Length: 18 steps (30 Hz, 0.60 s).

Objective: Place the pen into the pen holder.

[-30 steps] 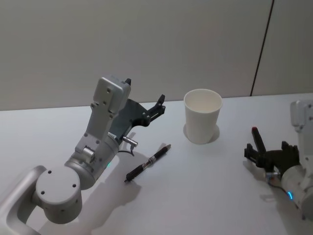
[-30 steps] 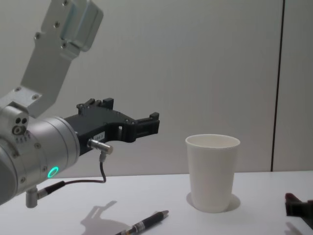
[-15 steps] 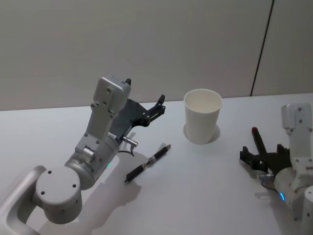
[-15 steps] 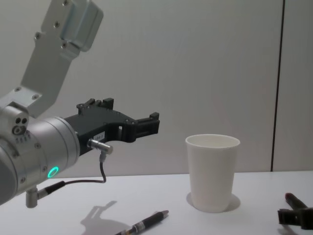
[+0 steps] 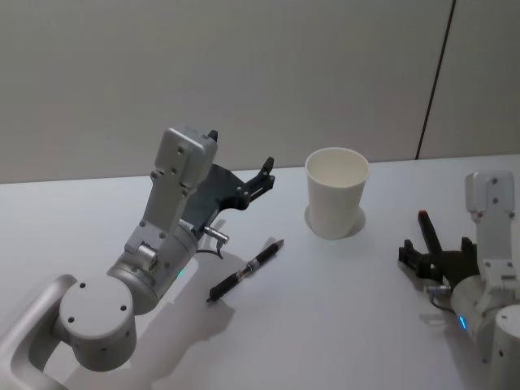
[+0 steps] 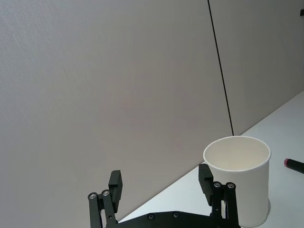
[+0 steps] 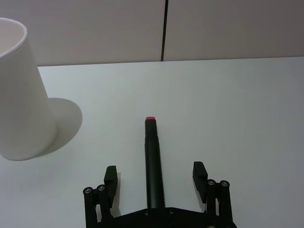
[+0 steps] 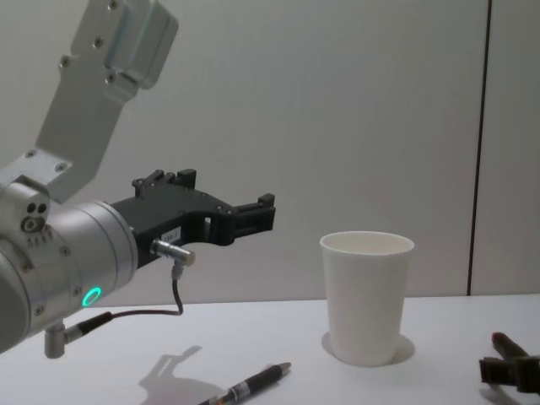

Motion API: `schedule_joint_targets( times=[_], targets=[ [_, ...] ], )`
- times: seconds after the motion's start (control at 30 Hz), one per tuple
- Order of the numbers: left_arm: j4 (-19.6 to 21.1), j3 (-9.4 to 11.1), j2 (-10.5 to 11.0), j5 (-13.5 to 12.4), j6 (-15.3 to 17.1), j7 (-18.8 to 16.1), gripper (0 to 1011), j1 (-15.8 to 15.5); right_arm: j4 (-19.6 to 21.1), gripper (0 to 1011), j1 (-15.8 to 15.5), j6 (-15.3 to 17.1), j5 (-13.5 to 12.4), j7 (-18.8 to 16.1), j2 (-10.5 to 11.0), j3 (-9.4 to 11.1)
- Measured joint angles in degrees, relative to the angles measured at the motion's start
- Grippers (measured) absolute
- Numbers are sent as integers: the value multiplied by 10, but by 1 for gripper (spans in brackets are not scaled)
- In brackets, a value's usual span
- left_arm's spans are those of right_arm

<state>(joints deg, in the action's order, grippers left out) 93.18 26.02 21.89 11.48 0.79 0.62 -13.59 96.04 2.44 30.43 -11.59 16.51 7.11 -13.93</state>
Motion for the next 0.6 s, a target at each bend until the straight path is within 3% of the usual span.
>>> schedule_joint_targets(
  times=[0.6],
  targets=[
    [0,0,0,0,0,0,1001,0,-14,1001,8,-9,10,15,-12,5]
  ],
)
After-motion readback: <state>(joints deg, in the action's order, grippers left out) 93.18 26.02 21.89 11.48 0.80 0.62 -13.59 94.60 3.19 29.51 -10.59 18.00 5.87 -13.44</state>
